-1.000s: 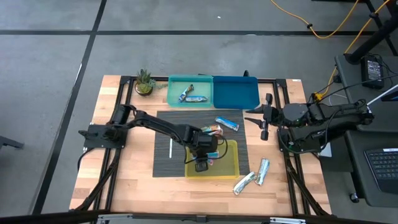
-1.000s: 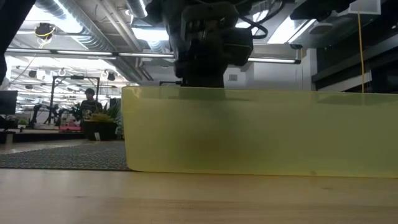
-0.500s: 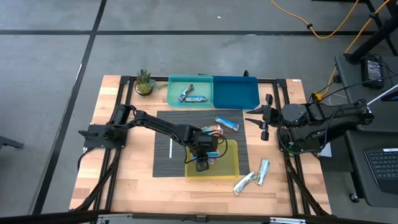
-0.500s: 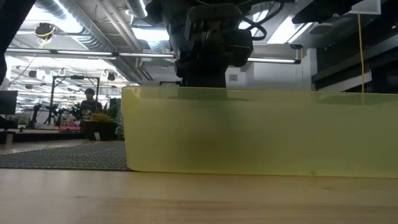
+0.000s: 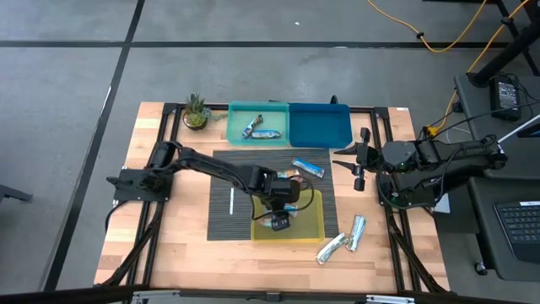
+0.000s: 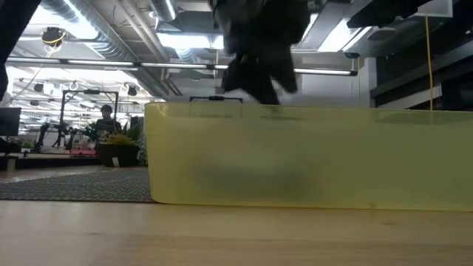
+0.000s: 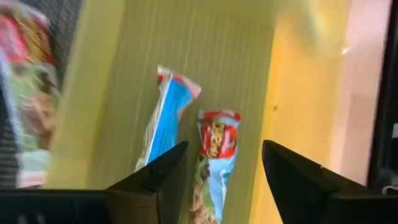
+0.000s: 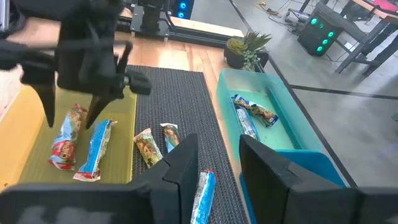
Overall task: Pick and place Granola Bars by type
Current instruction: Put the yellow granola bar into the blue bin
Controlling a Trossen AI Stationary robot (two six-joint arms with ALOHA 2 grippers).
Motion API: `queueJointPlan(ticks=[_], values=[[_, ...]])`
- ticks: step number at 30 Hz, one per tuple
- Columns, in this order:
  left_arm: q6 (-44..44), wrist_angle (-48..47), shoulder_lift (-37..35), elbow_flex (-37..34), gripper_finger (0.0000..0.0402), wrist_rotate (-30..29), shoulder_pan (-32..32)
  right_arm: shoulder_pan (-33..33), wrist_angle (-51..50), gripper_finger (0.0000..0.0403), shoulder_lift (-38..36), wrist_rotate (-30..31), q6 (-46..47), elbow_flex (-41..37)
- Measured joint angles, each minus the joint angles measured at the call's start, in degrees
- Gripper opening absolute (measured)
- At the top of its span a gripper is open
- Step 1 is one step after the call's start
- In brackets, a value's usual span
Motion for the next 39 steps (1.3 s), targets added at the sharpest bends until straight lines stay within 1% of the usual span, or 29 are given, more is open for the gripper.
queueJointPlan(ticks=[6,10,15,21,24,27,30,33,36,39], values=[[0.9,-6.6,0.0,10.7,0.0207,-5.9,0.2,0.0,0.0,0.0121,0.0,0.2,0.0,0.0],[1.0,-10.4,0.0,17.0,0.0203,-10.2,0.7,0.0,0.0,0.0121,0.0,2.6,0.1,0.0],[2.5,-14.7,-0.1,20.5,0.0203,-15.6,1.8,0.0,0.1,0.0121,0.0,6.1,-0.1,0.0],[4.3,-16.3,0.0,20.6,0.0203,-15.1,4.0,0.0,1.1,0.0121,0.0,6.2,-0.9,0.0],[6.0,-18.5,0.0,20.3,0.0203,-16.9,5.1,-0.1,1.9,0.0121,0.0,6.2,-0.9,0.0],[10.0,-20.0,0.0,18.8,0.0200,-18.8,7.2,-1.0,2.3,0.0121,0.0,6.2,-0.5,0.0],[15.0,-19.7,0.0,16.0,0.0199,-18.8,9.5,-3.2,2.3,0.0121,0.0,6.2,0.7,0.0],[17.8,-18.9,0.0,12.0,0.0198,-16.2,11.9,-6.0,2.3,0.0121,0.0,6.1,1.6,0.0],[20.5,-14.5,0.0,7.3,0.0198,-11.7,14.2,-8.9,2.4,0.0121,0.0,6.1,-0.3,0.0],[24.2,-9.9,0.1,3.2,0.0198,-8.7,15.5,-11.4,3.6,0.0121,0.0,6.1,-1.4,0.0]])
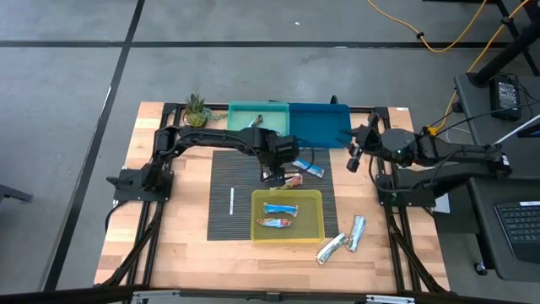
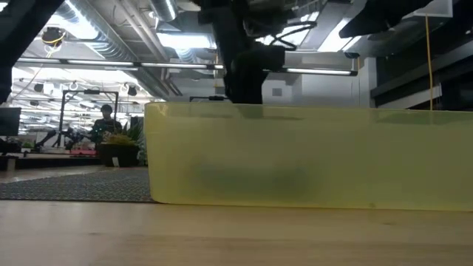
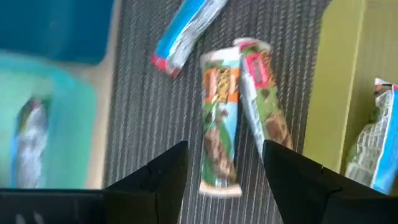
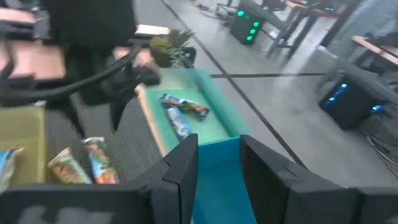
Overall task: Pick and place Granola Bars by type
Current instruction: Put the yellow granola bar into the blue bin
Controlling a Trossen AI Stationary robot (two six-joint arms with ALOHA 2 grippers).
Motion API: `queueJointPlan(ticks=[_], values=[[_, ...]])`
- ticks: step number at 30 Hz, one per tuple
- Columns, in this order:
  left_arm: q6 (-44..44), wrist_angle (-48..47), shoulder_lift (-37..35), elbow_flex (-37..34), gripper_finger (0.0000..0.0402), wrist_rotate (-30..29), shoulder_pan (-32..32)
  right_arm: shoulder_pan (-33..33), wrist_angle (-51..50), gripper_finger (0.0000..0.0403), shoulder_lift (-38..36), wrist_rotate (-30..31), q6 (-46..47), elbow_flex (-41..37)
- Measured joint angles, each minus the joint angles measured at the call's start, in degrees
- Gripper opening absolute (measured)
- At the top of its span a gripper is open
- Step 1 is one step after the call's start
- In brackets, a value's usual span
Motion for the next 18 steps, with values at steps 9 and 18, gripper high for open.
queueJointPlan(ticks=[9,18], values=[[6.0,12.2,0.0,-10.7,0.0198,5.4,2.5,-5.2,0.4,0.0121,0.0,0.0,0.1,0.0],[6.8,17.8,0.0,-17.4,0.0188,7.3,3.3,-8.6,0.3,0.0121,0.0,-0.4,-0.5,0.0]])
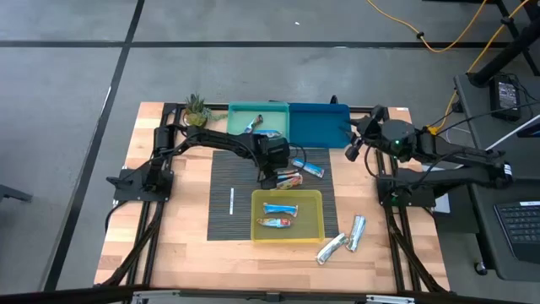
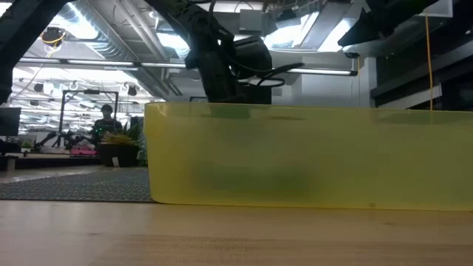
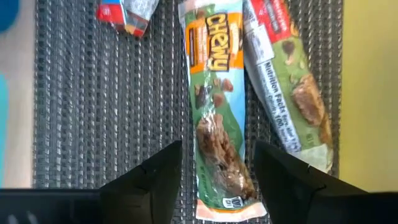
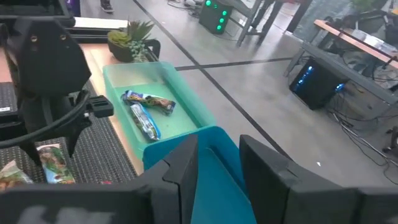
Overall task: Pick and place Granola Bars by type
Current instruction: Put the yellow granola bar into the blue bin
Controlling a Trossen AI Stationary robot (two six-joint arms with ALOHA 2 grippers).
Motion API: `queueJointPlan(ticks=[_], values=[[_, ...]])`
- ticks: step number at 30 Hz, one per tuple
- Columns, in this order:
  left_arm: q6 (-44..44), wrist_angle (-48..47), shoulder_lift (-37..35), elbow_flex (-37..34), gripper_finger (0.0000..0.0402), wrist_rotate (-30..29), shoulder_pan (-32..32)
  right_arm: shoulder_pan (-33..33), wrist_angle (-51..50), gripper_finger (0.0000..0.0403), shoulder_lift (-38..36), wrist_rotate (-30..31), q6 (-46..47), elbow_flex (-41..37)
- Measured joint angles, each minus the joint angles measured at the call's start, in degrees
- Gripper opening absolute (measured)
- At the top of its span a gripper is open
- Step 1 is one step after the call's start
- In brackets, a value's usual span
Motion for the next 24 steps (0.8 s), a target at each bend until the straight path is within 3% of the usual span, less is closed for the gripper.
queueJointPlan(ticks=[8,15,24], values=[[-2.1,1.4,0.0,-1.0,0.0156,0.1,0.0,-2.2,0.0,0.0121,0.0,-0.3,-1.4,0.0],[-3.4,1.4,0.0,-1.0,0.0100,0.0,-0.1,-3.9,0.1,0.0121,0.0,-4.7,-3.4,0.0],[-3.5,1.4,0.0,-1.0,0.0038,0.0,-0.1,-5.2,0.1,0.0121,0.0,-4.7,-4.0,0.0]])
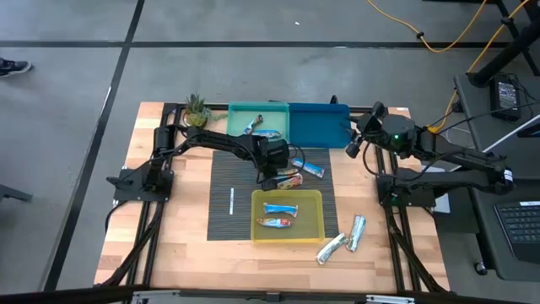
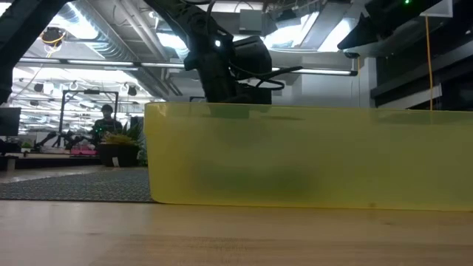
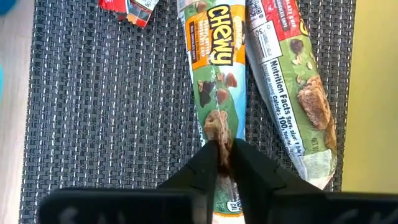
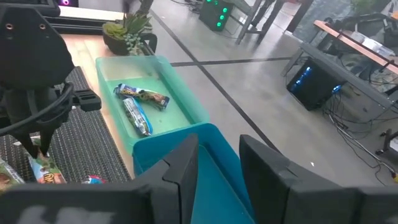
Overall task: Pick and place Granola Bars by type
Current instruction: Put the yellow granola bar into the blue bin
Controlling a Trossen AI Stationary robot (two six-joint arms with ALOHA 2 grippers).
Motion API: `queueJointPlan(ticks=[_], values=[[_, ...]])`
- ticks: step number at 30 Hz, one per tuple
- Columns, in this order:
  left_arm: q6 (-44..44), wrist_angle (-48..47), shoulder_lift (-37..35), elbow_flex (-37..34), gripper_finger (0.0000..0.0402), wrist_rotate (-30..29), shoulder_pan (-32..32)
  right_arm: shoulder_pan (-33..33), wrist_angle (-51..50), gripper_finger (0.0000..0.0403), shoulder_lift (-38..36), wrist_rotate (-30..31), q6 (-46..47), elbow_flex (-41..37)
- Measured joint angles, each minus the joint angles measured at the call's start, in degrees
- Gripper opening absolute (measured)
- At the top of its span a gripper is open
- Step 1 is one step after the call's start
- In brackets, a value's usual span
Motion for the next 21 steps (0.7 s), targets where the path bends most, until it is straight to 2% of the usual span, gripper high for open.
queueJointPlan(ticks=[5,10,14,21], values=[[-0.1,-0.7,0.0,0.5,0.0004,-0.1,0.0,0.0,0.0,0.0121,0.0,0.0,-0.2,0.0],[0.5,-5.6,-0.9,5.3,0.0002,-0.4,-0.3,0.0,0.0,0.0121,0.0,0.0,-0.1,0.0],[1.4,-8.9,-4.2,10.7,0.0001,-0.9,-0.3,-0.9,-0.1,0.0121,0.0,0.0,1.6,0.0],[1.0,-7.0,-12.7,16.4,0.0001,-9.3,-0.1,-4.9,0.7,0.0121,-0.9,0.0,6.1,0.0]])
